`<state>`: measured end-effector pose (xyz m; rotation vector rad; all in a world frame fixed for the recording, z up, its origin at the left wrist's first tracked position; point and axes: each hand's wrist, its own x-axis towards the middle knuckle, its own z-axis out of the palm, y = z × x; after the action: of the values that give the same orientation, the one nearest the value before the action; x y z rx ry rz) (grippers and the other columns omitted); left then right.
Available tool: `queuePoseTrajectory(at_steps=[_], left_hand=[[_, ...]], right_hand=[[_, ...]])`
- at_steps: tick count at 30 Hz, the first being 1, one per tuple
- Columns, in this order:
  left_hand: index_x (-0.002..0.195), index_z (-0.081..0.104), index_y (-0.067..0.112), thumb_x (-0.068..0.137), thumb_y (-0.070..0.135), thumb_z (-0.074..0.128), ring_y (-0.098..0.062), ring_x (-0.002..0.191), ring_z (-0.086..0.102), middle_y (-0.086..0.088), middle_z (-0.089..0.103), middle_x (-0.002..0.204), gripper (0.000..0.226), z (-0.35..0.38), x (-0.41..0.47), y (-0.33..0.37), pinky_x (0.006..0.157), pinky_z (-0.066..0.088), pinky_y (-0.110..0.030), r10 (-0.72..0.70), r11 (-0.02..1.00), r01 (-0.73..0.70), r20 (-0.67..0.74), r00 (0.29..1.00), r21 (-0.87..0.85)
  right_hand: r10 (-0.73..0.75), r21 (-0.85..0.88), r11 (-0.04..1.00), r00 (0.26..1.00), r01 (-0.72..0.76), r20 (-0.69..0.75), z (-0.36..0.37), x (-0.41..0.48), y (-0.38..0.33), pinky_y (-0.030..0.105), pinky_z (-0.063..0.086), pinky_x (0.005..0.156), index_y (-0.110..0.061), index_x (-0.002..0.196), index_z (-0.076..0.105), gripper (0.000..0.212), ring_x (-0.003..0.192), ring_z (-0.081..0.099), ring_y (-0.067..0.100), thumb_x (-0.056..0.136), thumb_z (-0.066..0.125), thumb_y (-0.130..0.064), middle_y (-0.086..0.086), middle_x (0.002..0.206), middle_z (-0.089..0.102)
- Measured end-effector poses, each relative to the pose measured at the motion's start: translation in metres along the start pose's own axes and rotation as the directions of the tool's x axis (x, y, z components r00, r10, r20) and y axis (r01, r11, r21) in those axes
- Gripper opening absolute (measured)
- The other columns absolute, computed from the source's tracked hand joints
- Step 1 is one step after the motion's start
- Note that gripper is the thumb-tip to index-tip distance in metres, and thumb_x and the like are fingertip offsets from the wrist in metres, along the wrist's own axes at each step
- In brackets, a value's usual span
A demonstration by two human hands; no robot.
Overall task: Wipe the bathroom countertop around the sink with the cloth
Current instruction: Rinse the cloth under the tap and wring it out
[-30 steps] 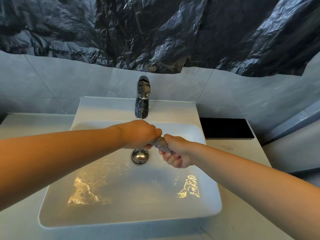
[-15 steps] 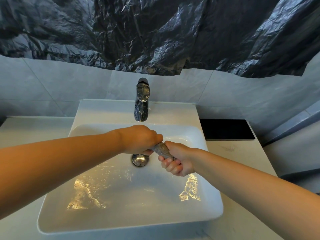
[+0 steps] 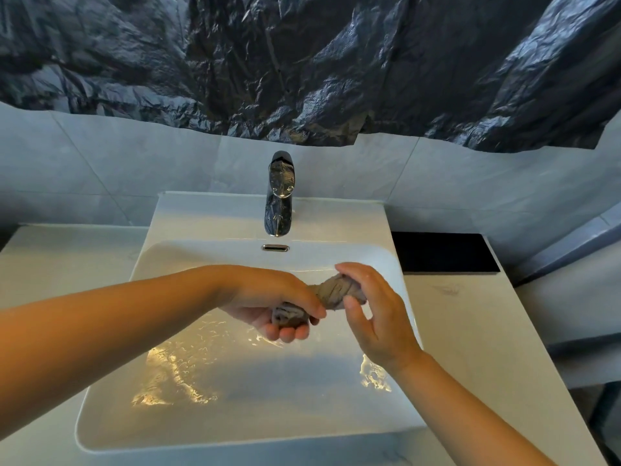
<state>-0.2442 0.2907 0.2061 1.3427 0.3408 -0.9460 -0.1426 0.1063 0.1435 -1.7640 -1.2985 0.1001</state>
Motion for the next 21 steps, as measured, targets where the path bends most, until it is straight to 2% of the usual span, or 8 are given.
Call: queuePoseTrajectory(at_steps=[3, 5, 8, 12, 15, 18, 20, 21], left_hand=[[0.092, 0.050, 0.012, 0.093, 0.027, 0.053, -0.010, 0.058, 0.054, -0.003, 0.059, 0.076, 0.015, 0.007, -0.007, 0.002, 0.049, 0.047, -0.015, -0.058, 0.998, 0.057, 0.105, 0.993, 0.019], [0.087, 0.054, 0.012, 0.095, 0.024, 0.052, -0.009, 0.057, 0.056, -0.001, 0.061, 0.073, 0.015, 0.012, -0.010, 0.004, 0.051, 0.048, -0.015, -0.061, 0.996, 0.054, 0.082, 0.995, 0.075], [0.079, 0.057, 0.011, 0.094, 0.022, 0.054, -0.009, 0.051, 0.055, 0.000, 0.062, 0.064, 0.019, 0.018, -0.012, 0.005, 0.053, 0.050, -0.019, -0.014, 0.978, 0.032, -0.085, 0.996, 0.206], [0.088, 0.055, 0.006, 0.092, 0.025, 0.056, -0.013, 0.046, 0.054, -0.004, 0.062, 0.066, 0.019, 0.021, -0.004, 0.000, 0.051, 0.050, -0.022, 0.084, 0.888, 0.077, -0.325, 0.942, 0.454], [0.092, 0.057, 0.007, 0.092, 0.027, 0.053, -0.009, 0.041, 0.051, -0.003, 0.062, 0.064, 0.020, 0.024, 0.003, -0.008, 0.050, 0.049, -0.022, 0.147, 0.817, 0.118, -0.402, 0.904, 0.564], [0.094, 0.056, 0.009, 0.091, 0.026, 0.052, -0.007, 0.043, 0.052, -0.002, 0.061, 0.065, 0.018, 0.028, 0.011, -0.015, 0.043, 0.043, -0.017, 0.188, 0.798, 0.136, -0.457, 0.869, 0.587], [0.093, 0.056, 0.013, 0.091, 0.028, 0.051, -0.007, 0.046, 0.054, 0.000, 0.061, 0.065, 0.016, 0.030, 0.016, -0.017, 0.042, 0.042, -0.015, 0.216, 0.776, 0.152, -0.485, 0.847, 0.612], [0.093, 0.056, 0.015, 0.092, 0.029, 0.051, -0.006, 0.048, 0.055, 0.001, 0.061, 0.065, 0.016, 0.030, 0.019, -0.017, 0.044, 0.042, -0.015, 0.230, 0.765, 0.158, -0.493, 0.839, 0.625]], right_hand=[[-0.117, 0.002, 0.993, 0.989, 0.118, -0.086, 0.004, 0.004, -0.007, 0.009, 0.050, 0.071, -0.013, 0.108, 0.062, 0.040, 0.091, 0.060, 0.005, 0.098, 0.035, -0.041, 0.005, 0.100, 0.067], [-0.132, -0.011, 0.991, 0.987, 0.131, -0.093, 0.006, 0.011, -0.011, 0.006, 0.046, 0.063, -0.009, 0.086, 0.069, 0.043, 0.072, 0.060, 0.005, 0.098, 0.037, -0.035, 0.002, 0.075, 0.067], [0.081, 0.032, 0.996, 0.997, -0.080, -0.009, 0.012, 0.018, -0.014, 0.005, 0.039, 0.054, -0.015, 0.070, 0.068, 0.048, 0.060, 0.056, 0.005, 0.095, 0.035, -0.039, -0.008, 0.059, 0.056], [0.362, 0.032, 0.930, 0.928, -0.366, 0.095, 0.024, 0.019, -0.011, 0.011, 0.040, 0.056, -0.019, 0.068, 0.064, 0.044, 0.062, 0.056, 0.011, 0.098, 0.037, -0.036, -0.007, 0.058, 0.053], [0.465, 0.028, 0.880, 0.870, -0.475, 0.165, 0.030, 0.019, -0.010, 0.025, 0.048, 0.062, -0.020, 0.063, 0.060, 0.043, 0.065, 0.056, 0.017, 0.099, 0.038, -0.030, 0.004, 0.062, 0.054], [0.542, 0.087, 0.817, 0.811, -0.569, 0.218, 0.034, 0.018, -0.003, 0.038, 0.053, 0.063, -0.017, 0.058, 0.055, 0.043, 0.064, 0.052, 0.018, 0.097, 0.039, -0.027, 0.008, 0.061, 0.049], [0.602, 0.146, 0.750, 0.758, -0.645, 0.251, 0.034, 0.020, 0.001, 0.036, 0.049, 0.060, -0.013, 0.057, 0.053, 0.041, 0.064, 0.049, 0.017, 0.095, 0.040, -0.023, 0.010, 0.063, 0.047], [0.626, 0.142, 0.724, 0.729, -0.675, 0.276, 0.033, 0.022, 0.004, 0.029, 0.046, 0.059, -0.012, 0.057, 0.051, 0.039, 0.063, 0.048, 0.015, 0.095, 0.041, -0.020, 0.009, 0.063, 0.046]])
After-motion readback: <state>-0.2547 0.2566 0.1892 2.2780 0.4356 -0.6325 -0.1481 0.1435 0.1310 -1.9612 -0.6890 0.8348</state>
